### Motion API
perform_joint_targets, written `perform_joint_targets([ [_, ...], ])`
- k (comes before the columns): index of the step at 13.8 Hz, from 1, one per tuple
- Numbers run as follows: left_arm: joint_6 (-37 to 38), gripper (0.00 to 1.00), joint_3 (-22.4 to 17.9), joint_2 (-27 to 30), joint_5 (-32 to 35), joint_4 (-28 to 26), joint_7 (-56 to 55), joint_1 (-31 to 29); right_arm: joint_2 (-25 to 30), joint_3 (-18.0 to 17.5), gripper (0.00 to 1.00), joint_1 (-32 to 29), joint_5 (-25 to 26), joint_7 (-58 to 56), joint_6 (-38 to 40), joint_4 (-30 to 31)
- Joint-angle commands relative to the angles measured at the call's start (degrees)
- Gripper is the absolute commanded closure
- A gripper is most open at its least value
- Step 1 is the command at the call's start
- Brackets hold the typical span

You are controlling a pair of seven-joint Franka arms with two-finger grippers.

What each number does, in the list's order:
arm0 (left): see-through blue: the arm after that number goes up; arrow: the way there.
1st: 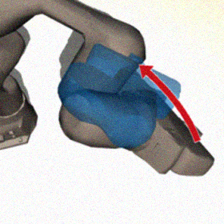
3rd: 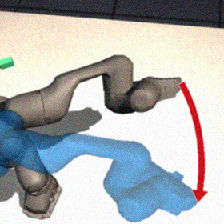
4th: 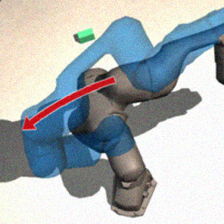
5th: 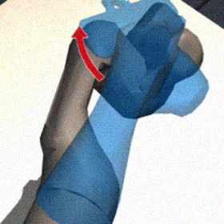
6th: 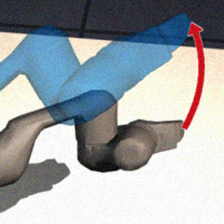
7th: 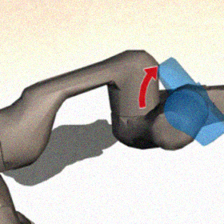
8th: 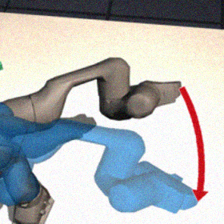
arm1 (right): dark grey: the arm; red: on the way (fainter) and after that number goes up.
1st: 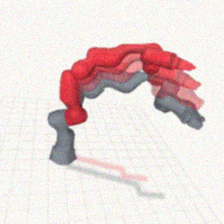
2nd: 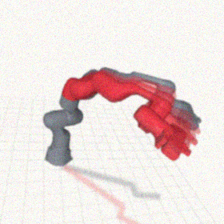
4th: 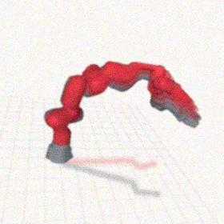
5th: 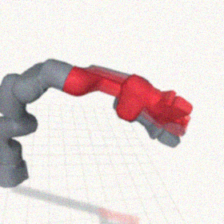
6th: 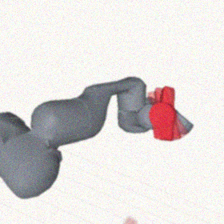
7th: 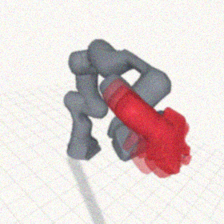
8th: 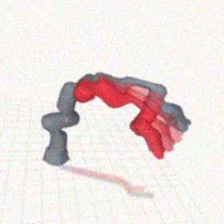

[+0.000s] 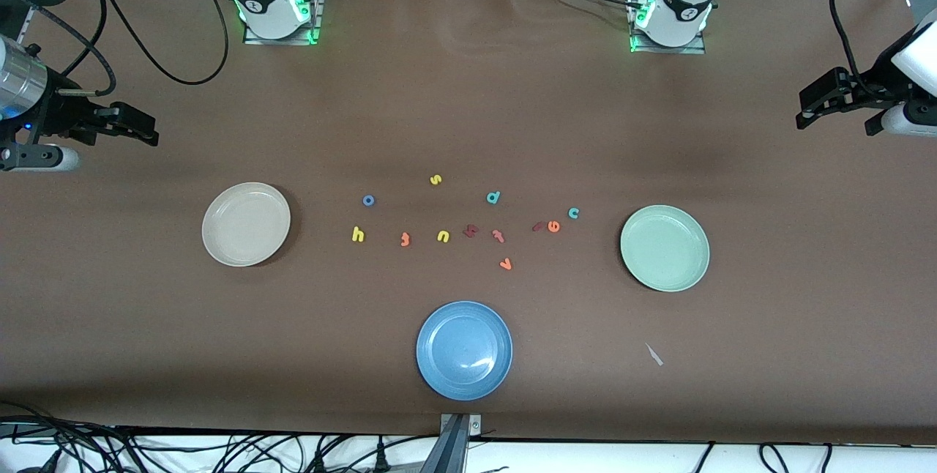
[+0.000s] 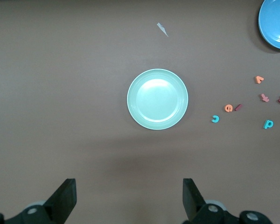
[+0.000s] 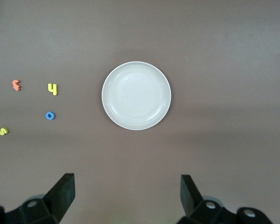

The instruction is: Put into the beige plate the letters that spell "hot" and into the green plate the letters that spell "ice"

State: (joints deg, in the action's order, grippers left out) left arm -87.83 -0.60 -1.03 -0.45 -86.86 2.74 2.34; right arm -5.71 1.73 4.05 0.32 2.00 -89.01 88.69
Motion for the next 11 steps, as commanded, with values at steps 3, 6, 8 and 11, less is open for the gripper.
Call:
perform_joint_targets([
  [3,1.0,0.00,0.0,-0.5,0.5,1.3,-0.5,0.6,-0.4,0.0,0.00,0.3,0.6,0.2,0.6,-0.9],
  [6,1.0,0.00,0.0,-0.5,0.5,1.3,-0.5,0.6,-0.4,0.0,0.00,0.3,0.6,0.3,0.6,-0.9],
  [8,1.0,0.00,0.6,-0.5,0.5,1.3,-0.6,0.6,-0.4,-0.1,0.00,0.3,0.6,0.3,0.6,-0.9],
  [11,1.0,0.00,0.6,-0.5,0.5,1.3,-0.6,0.6,-0.4,0.0,0.00,0.3,0.6,0.3,0.6,-1.0],
])
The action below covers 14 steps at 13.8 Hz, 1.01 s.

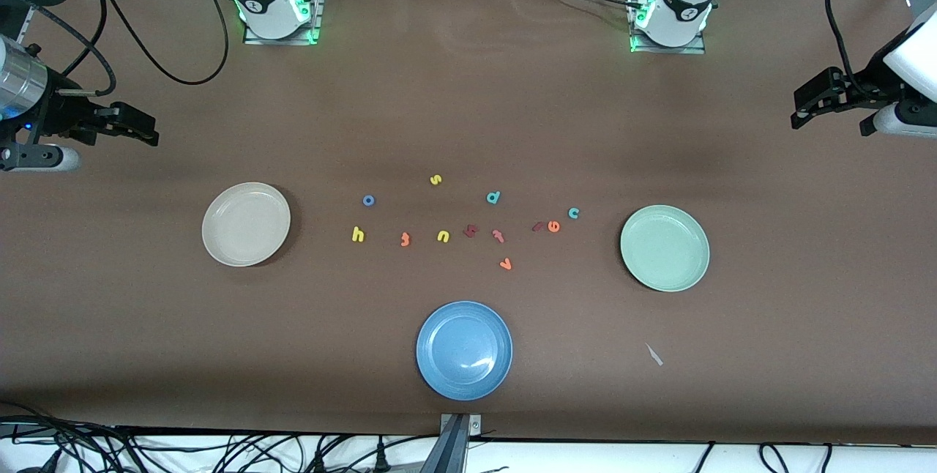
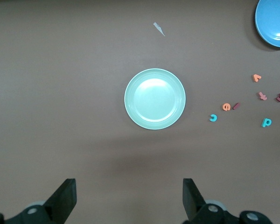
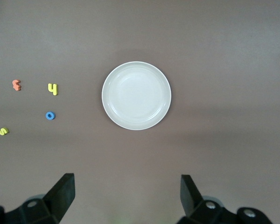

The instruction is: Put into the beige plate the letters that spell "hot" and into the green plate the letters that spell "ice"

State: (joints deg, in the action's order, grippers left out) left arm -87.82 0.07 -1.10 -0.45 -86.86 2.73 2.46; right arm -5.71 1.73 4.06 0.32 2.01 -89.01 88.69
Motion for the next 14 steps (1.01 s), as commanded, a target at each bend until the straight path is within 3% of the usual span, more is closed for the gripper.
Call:
perform_joint_targets([
  [1,1.0,0.00,-0.1,-0.4,0.5,1.3,-0.5,0.4,-0.4,0.0,0.00,0.2,0.6,0.3,0.6,-0.9],
  [14,0.5,0.00,0.0,-1.0,0.6,1.2,-0.7,0.3,-0.4,0.0,0.00,0.2,0.6,0.3,0.6,-0.9],
])
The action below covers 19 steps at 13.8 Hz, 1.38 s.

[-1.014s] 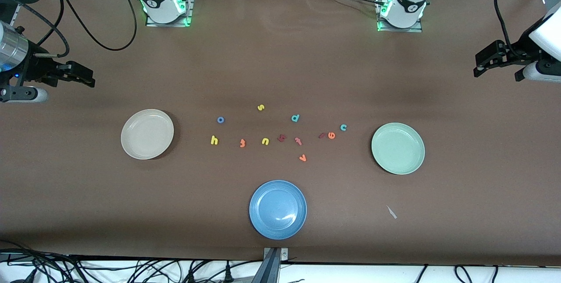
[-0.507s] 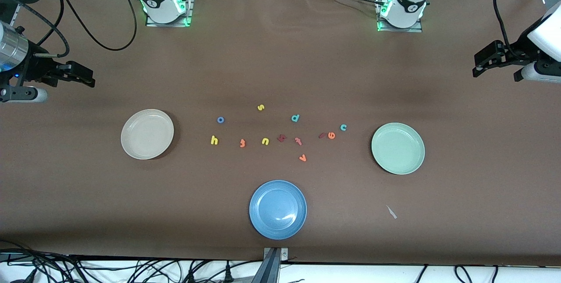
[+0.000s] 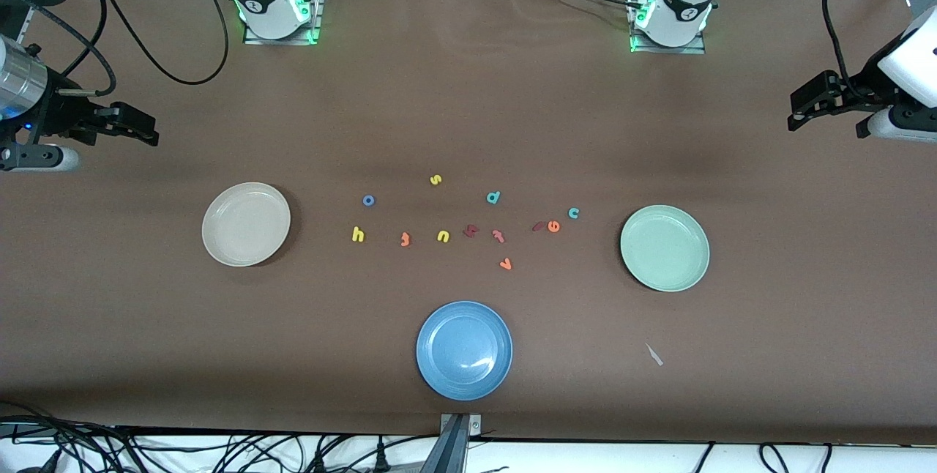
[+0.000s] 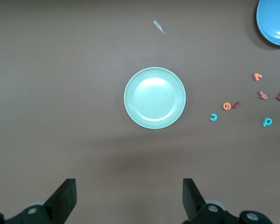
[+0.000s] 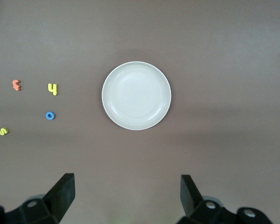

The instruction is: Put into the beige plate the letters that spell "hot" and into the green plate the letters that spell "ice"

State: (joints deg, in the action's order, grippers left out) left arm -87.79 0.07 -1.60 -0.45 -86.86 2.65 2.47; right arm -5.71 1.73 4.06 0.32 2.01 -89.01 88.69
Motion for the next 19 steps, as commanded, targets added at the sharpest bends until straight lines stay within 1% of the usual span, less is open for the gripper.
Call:
perform_joint_targets([
  [1,0.4,0.00,-0.1,-0.5,0.5,1.2,-0.6,0.2,-0.4,0.0,0.00,0.2,0.6,0.3,0.6,-0.9],
  [15,0.5,0.00,0.1,-0.8,0.5,1.2,-1.1,0.3,-0.4,0.0,0.00,0.2,0.6,0.3,0.6,-0.9],
  [18,0.5,0.00,0.0,-2.3,-0.3,1.1,-0.3,0.4,-0.4,0.0,0.00,0.2,0.6,0.3,0.7,-0.9],
  [19,0.5,0.00,0.1,-3.7,0.1,1.3,-0.3,0.7,-0.4,0.0,0.00,0.2,0.6,0.3,0.7,-0.9],
])
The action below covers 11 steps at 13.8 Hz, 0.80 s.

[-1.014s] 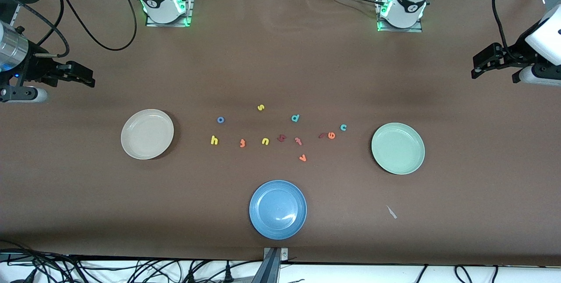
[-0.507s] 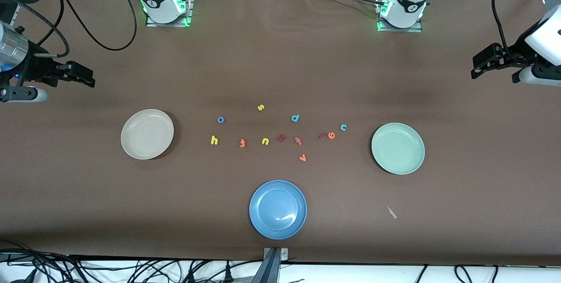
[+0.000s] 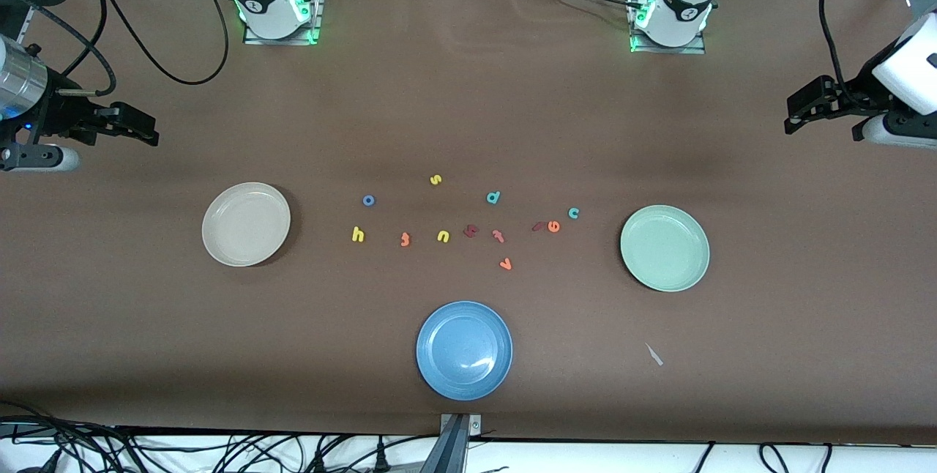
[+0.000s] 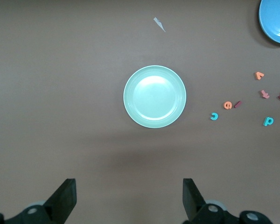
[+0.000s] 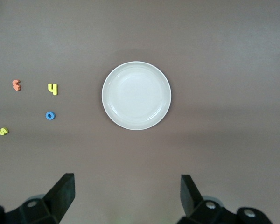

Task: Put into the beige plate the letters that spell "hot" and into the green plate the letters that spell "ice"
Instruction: 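Move the left gripper over the letters while the right gripper follows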

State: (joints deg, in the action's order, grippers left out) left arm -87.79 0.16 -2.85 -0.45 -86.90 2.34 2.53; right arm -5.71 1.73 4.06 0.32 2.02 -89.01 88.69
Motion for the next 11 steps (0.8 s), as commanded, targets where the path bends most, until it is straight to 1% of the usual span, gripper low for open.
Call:
perform_joint_targets([
  [1,0.5,0.00,0.1,-3.7,-0.1,1.3,0.0,0.7,-0.4,0.0,0.00,0.2,0.6,0.3,0.8,-0.9],
  [2,0.4,0.00,0.1,-4.6,0.0,1.3,0.0,1.4,-0.4,0.0,0.00,0.2,0.6,0.3,0.8,-0.9],
  [3,0.5,0.00,0.0,-7.8,-0.2,1.4,-0.1,2.5,-0.4,0.0,0.00,0.2,0.6,0.3,0.8,-0.9],
  [4,0.5,0.00,0.2,-9.6,-0.3,1.6,0.0,3.1,-0.4,-0.1,0.00,0.2,0.6,0.3,0.8,-0.9],
  [6,0.4,0.00,0.8,-12.9,0.2,1.7,-0.3,6.8,-0.4,-0.1,0.00,0.2,0.6,0.3,0.8,-0.9],
  [9,-2.5,0.00,1.1,-19.8,-0.3,6.1,0.0,9.4,-0.5,-0.1,0.00,0.3,0.6,0.5,0.8,-0.8],
  [11,-5.8,0.00,1.0,-23.3,-0.2,7.2,-0.7,13.0,-1.5,-0.1,0.00,0.3,0.2,0.7,0.8,-0.7],
])
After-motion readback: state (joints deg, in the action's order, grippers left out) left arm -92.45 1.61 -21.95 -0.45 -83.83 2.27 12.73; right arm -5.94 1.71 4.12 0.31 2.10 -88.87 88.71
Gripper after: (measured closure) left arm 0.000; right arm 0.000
